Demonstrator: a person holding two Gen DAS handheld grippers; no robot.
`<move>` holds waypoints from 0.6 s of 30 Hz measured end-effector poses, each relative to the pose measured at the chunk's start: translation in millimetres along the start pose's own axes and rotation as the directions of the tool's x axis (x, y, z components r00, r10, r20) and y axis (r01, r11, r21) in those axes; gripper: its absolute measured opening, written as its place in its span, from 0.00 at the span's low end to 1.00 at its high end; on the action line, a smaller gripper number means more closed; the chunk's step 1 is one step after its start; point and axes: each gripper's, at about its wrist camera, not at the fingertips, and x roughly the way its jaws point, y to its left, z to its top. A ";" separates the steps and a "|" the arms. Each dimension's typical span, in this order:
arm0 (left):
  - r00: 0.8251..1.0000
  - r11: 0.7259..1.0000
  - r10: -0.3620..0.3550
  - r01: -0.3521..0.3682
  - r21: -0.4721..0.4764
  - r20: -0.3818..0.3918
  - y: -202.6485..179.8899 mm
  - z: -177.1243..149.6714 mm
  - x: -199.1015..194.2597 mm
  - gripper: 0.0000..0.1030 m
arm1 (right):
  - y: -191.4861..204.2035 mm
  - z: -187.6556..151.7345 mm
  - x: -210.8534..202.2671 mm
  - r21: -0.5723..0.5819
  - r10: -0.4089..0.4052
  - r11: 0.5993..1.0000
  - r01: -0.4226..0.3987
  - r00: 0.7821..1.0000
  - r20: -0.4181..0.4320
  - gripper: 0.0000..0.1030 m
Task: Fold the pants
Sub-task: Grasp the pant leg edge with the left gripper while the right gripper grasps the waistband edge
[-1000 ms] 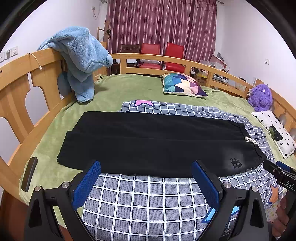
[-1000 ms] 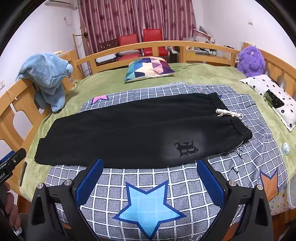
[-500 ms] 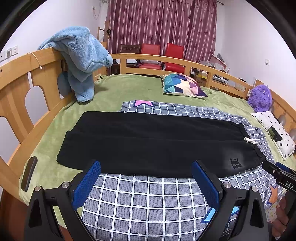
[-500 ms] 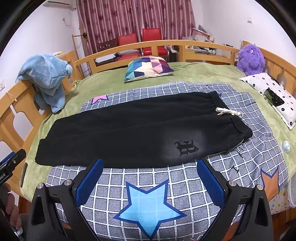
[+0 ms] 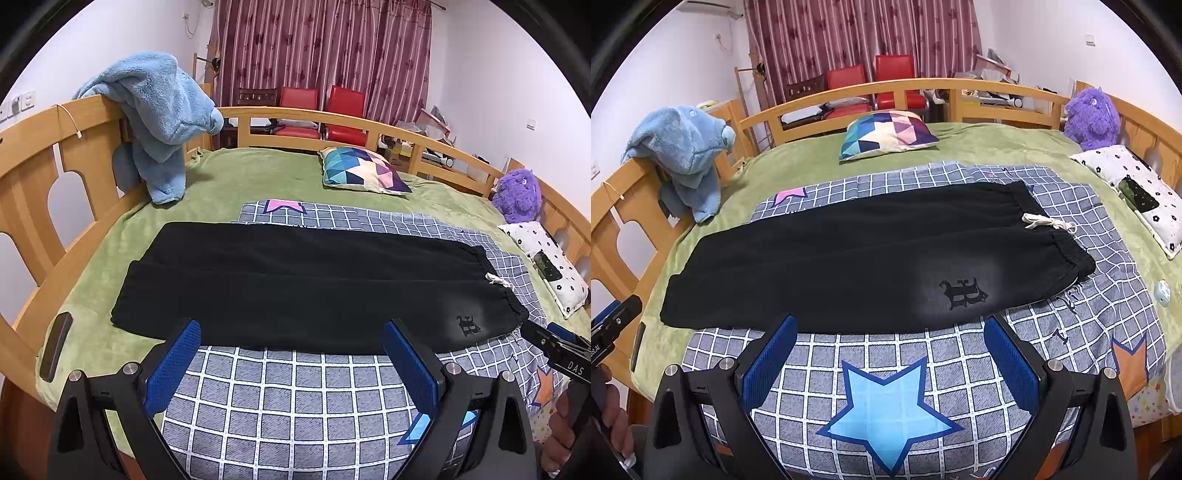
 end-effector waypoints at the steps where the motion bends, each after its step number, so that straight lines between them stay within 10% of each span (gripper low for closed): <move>1: 1.000 1.000 -0.001 0.001 -0.001 0.000 -0.5 -0.1 -0.2 0.97 | 0.2 -0.4 -0.6 0.000 -0.002 1.000 0.002 1.000 0.001 0.97; 18: 0.983 0.981 -0.180 0.182 -0.072 0.027 5.2 7.8 2.2 0.97 | 8.2 4.3 -9.7 -0.011 0.057 0.998 -0.057 0.998 0.029 0.97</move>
